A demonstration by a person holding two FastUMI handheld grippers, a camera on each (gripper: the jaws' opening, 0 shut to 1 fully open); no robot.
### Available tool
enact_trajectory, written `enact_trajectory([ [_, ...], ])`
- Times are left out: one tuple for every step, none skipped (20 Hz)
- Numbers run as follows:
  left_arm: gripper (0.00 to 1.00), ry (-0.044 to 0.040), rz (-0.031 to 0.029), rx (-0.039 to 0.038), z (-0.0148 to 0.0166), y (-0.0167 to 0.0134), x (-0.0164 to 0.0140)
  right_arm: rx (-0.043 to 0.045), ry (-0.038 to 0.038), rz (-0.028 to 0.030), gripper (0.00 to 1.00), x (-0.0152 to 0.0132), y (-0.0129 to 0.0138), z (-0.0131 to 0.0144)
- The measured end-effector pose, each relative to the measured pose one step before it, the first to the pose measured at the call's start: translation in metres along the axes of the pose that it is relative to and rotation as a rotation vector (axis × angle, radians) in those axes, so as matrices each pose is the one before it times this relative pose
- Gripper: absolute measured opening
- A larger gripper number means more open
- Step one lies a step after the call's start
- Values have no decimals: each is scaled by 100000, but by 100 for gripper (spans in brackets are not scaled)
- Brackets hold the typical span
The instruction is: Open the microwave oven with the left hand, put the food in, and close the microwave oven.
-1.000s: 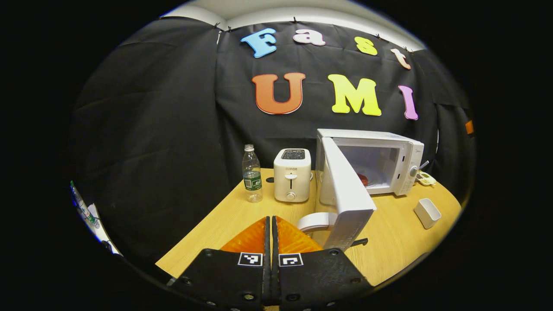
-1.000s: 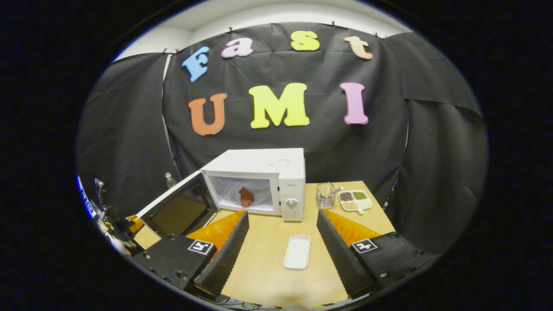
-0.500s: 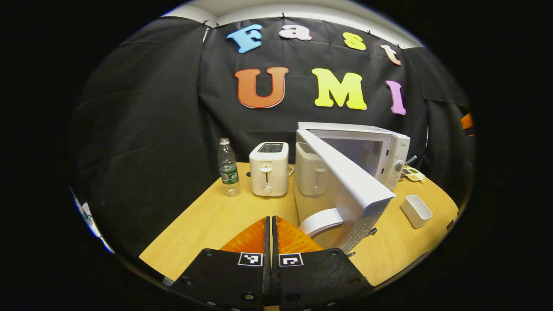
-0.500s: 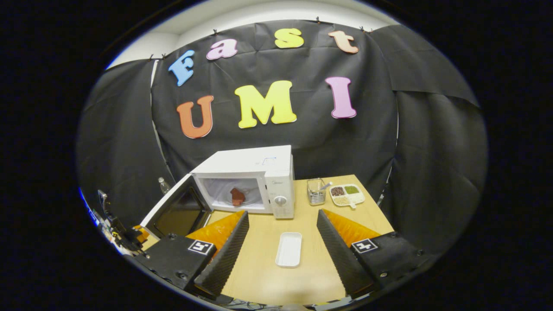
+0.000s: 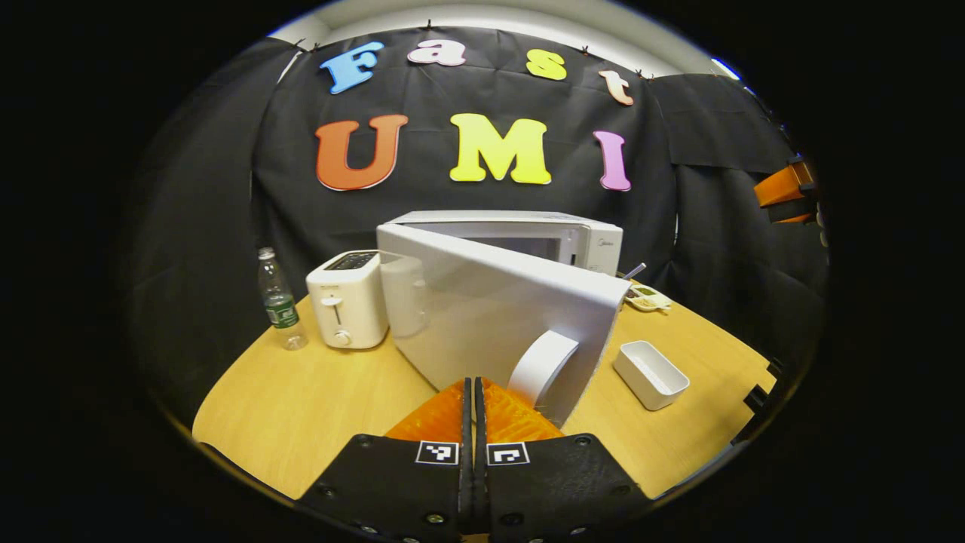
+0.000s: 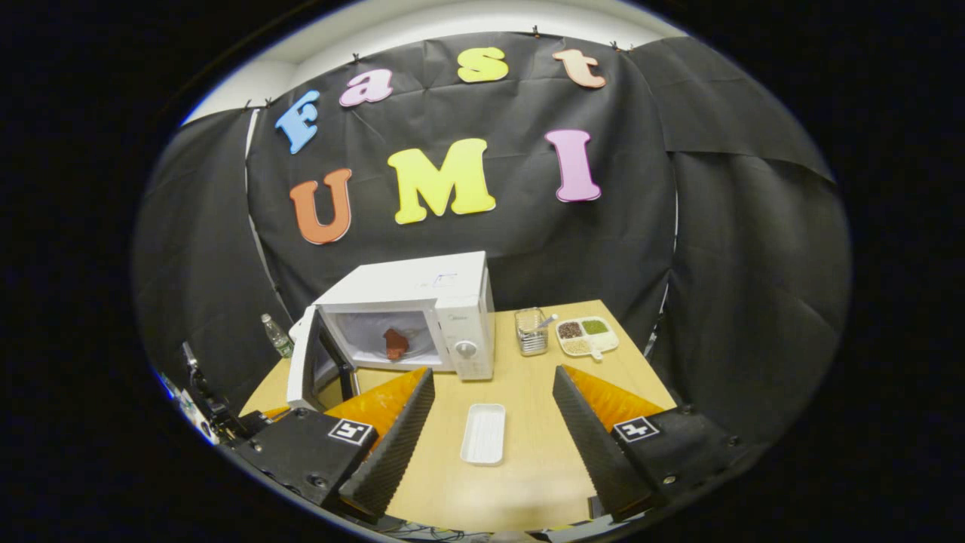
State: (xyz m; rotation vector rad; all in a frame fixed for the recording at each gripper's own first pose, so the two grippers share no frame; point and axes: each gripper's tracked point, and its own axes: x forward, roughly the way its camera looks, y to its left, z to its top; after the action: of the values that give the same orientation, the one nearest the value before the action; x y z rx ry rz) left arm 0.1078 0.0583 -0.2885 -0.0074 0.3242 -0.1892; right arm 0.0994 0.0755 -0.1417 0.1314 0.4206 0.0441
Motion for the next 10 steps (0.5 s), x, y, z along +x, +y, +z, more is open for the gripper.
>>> enact_trajectory([
  [0,-296,-2076,214,304,-969,820,148,-21,-780,92,238,-600,50],
  [0,-180,-1711,166,265,-943,905,66,73,-757,92,300,-748,109],
  [0,-452,-1870,112,72,-824,899,69,21,-761,91,58,-547,176],
  [0,-23,-1148,209,239,-605,904,268,-95,-899,92,138,-479,162],
  [0,-321,-1523,141,360,-603,936,483,58,-552,92,82,-328,219],
  [0,-485,-1016,312,453,-477,973,518,-11,-410,92,99,-283,236],
  [0,-323,-1078,490,362,-445,979,291,-27,-654,92,146,-247,73],
  [0,-662,-892,573,448,-266,928,85,157,-690,92,209,-267,165],
  [0,-372,-862,238,286,-409,933,272,84,-656,92,196,-336,78],
  [0,-426,-340,267,382,-138,828,227,188,-497,92,179,-316,72],
])
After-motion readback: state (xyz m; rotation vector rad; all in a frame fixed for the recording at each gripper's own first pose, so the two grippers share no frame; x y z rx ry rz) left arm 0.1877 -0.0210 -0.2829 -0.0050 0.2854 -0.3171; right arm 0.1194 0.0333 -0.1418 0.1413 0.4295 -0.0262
